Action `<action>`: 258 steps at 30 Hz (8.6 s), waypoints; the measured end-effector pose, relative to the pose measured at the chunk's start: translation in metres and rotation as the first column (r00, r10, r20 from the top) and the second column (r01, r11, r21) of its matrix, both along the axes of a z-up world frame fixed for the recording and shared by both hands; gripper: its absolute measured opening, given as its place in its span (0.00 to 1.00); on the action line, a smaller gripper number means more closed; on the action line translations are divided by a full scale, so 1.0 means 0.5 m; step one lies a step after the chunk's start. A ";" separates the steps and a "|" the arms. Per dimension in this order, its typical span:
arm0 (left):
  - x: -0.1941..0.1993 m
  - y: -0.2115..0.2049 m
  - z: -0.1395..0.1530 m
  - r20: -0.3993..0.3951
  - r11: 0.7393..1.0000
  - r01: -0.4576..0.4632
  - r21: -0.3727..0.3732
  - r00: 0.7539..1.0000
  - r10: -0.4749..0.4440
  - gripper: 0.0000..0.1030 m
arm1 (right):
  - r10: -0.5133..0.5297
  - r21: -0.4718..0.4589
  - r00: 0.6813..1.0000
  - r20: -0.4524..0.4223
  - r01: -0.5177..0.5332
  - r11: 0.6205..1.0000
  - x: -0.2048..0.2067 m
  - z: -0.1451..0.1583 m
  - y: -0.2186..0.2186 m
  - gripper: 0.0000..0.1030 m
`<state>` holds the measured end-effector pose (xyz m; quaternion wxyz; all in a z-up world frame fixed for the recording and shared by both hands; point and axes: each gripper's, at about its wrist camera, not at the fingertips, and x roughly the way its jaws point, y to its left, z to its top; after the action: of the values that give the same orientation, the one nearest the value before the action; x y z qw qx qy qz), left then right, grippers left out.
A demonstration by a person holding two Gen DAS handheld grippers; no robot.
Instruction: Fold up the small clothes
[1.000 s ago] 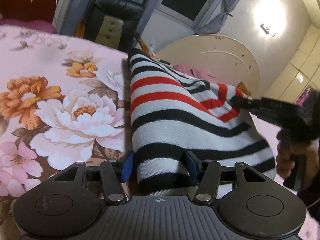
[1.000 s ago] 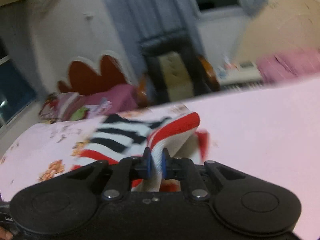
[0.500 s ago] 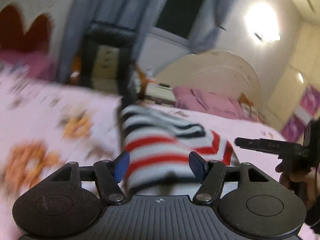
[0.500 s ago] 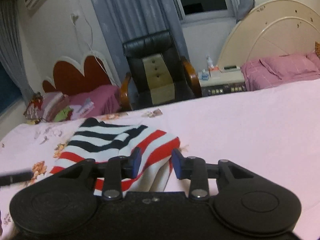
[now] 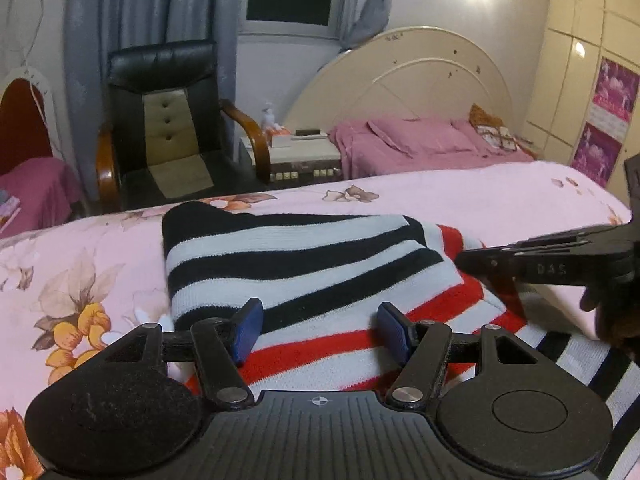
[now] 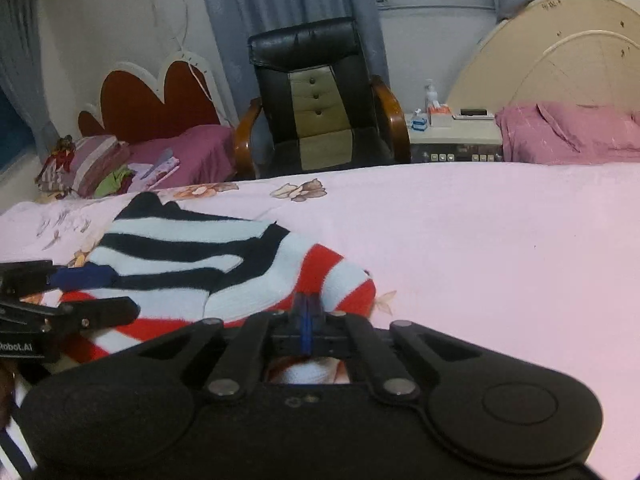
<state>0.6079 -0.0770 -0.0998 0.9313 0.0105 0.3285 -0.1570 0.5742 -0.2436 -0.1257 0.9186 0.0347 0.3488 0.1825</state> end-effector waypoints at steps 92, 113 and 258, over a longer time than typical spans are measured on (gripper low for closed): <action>-0.099 0.054 0.000 -0.180 0.963 -0.096 -0.251 0.982 0.051 0.55 | 0.098 0.361 0.983 -0.157 -0.035 0.932 -0.182 0.003 -0.079 0.33; -0.269 0.261 0.132 -0.054 0.970 0.027 -0.243 0.998 -0.042 0.54 | 0.056 0.215 0.998 -0.021 -0.051 0.975 -0.340 0.155 0.143 0.33; -1.326 0.553 0.319 0.340 0.951 -0.307 -0.044 0.890 0.303 1.00 | -0.048 -0.047 0.968 0.246 0.061 0.997 -1.269 0.410 0.491 0.99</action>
<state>-0.0551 0.1997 0.0596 0.9871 -0.0089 0.1596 -0.0027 -0.0602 0.0021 0.0791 0.9598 -0.0034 0.2366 0.1508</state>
